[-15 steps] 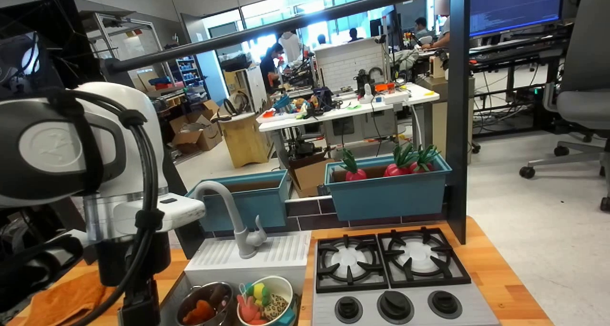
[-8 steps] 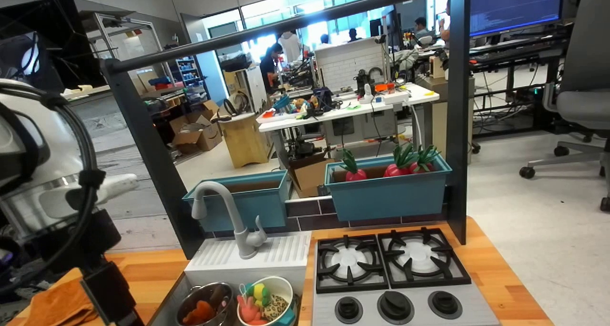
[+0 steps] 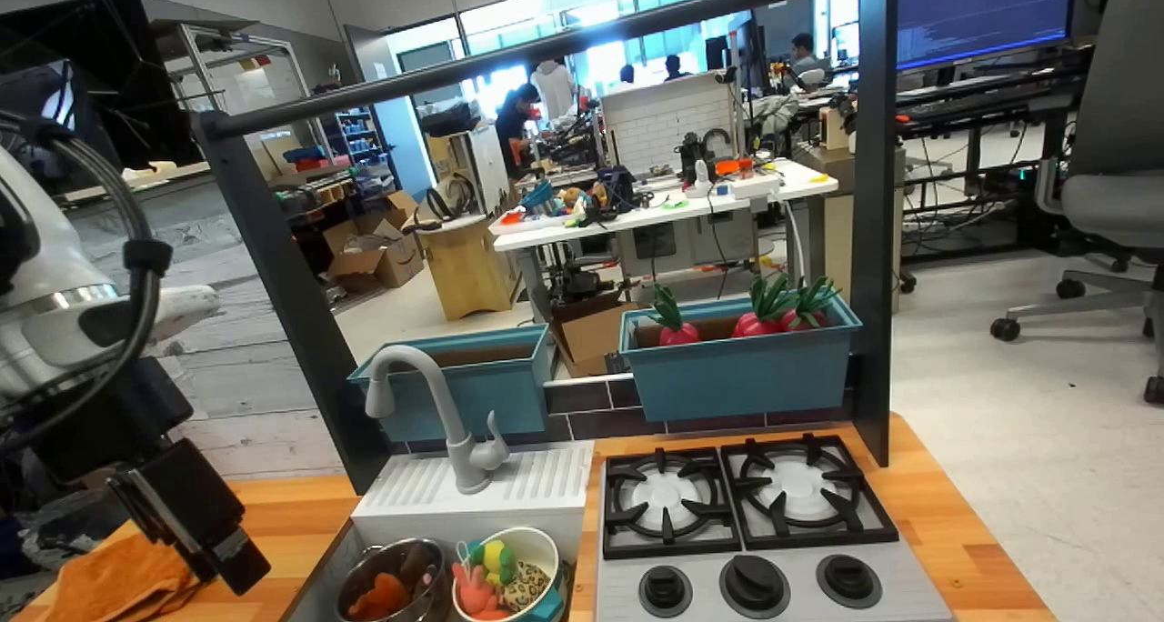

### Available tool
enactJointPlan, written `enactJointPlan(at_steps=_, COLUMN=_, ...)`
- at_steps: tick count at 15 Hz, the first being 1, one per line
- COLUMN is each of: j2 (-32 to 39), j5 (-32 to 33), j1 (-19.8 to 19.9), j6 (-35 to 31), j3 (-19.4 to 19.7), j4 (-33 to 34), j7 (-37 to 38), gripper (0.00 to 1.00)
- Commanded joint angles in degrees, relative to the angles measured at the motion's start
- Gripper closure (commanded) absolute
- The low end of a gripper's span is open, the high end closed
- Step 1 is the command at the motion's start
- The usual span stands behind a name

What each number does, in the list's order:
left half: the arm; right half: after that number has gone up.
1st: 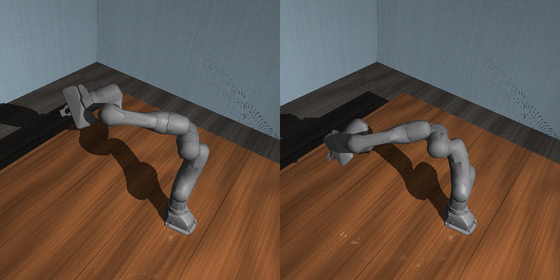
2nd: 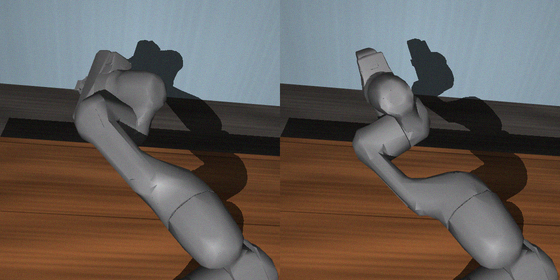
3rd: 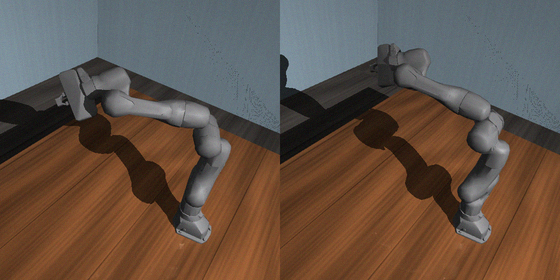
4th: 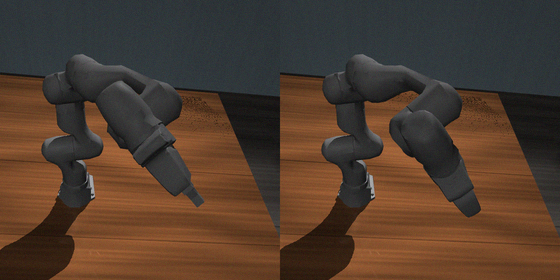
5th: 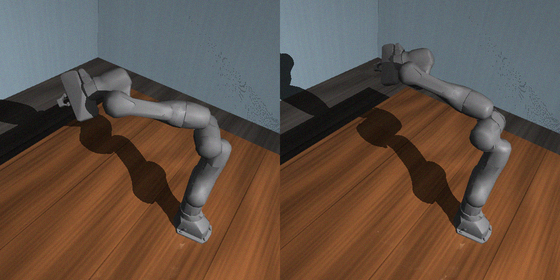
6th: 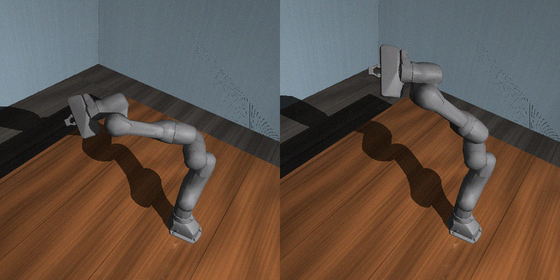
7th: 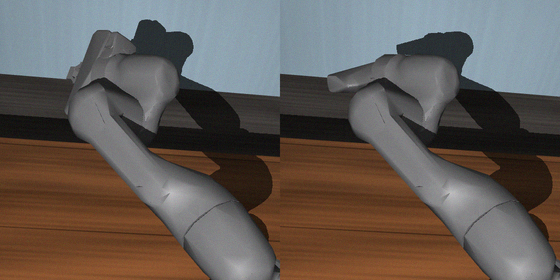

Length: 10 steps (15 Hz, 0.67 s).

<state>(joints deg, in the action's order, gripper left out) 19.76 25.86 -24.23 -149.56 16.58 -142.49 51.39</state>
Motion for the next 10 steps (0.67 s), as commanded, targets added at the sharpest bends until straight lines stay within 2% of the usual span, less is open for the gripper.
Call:
enactJointPlan(at_steps=1, j2=-1.3, j5=-0.7, j1=7.5, j6=4.1, j3=-6.3, j4=1.4, j7=-13.5, gripper=0.00)
enactJointPlan(at_steps=3, j2=-2.0, j5=-3.0, j1=10.9, j6=4.5, j3=-9.1, j4=2.0, j7=-22.5, gripper=0.00)
enactJointPlan(at_steps=6, j2=-2.4, j5=-8.3, j1=19.8, j6=7.0, j3=-17.4, j4=3.2, j7=-35.1, gripper=0.00)
enactJointPlan(at_steps=7, j2=-2.5, j5=-15.1, j1=18.2, j6=14.2, j3=-16.3, j4=4.9, j7=-37.1, gripper=0.00)
enactJointPlan(at_steps=8, j2=-0.6, j5=-9.3, j1=16.4, j6=7.1, j3=-14.1, j4=3.6, j7=-31.8, gripper=0.00)
enactJointPlan(at_steps=10, j2=-0.6, j5=-10.3, j1=16.8, j6=8.1, j3=-14.2, j4=4.1, j7=-33.0, gripper=0.00)
